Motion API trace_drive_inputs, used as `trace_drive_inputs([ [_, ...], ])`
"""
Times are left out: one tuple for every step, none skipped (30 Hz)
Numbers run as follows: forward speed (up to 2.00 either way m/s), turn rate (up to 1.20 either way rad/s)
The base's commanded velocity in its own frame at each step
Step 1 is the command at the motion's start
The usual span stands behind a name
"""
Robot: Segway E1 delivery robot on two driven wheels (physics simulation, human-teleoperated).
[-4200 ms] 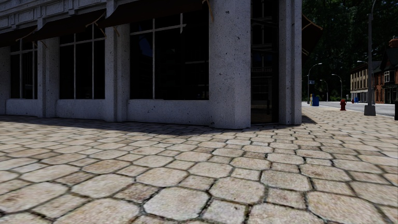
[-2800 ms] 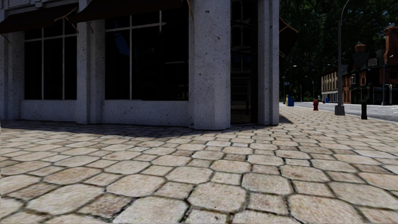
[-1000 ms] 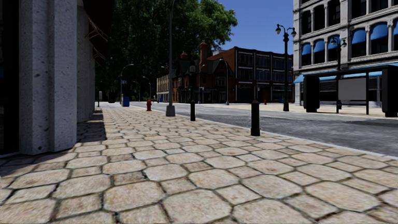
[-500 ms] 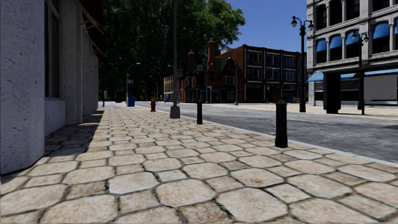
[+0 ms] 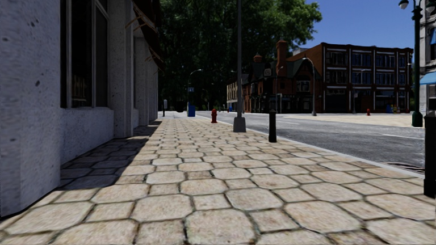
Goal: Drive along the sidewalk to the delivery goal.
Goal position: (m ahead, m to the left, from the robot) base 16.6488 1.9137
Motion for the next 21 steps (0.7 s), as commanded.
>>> trace_drive_inputs([
  [2.0,0.56],
  [2.0,0.56],
  [2.0,0.56],
  [2.0,0.56],
  [2.0,0.56],
  [2.0,0.56],
  [2.0,0.56],
  [2.0,0.56],
  [2.0,0.54],
  [2.0,0.54],
  [2.0,0.54],
  [2.0,0.54],
  [2.0,0.48],
  [2.0,0.0],
  [2.0,0.0],
  [2.0,0.0],
  [2.0,0.0],
  [2.0,0.0],
  [2.0,0.0],
  [2.0,0.0],
  [2.0,0.0],
])
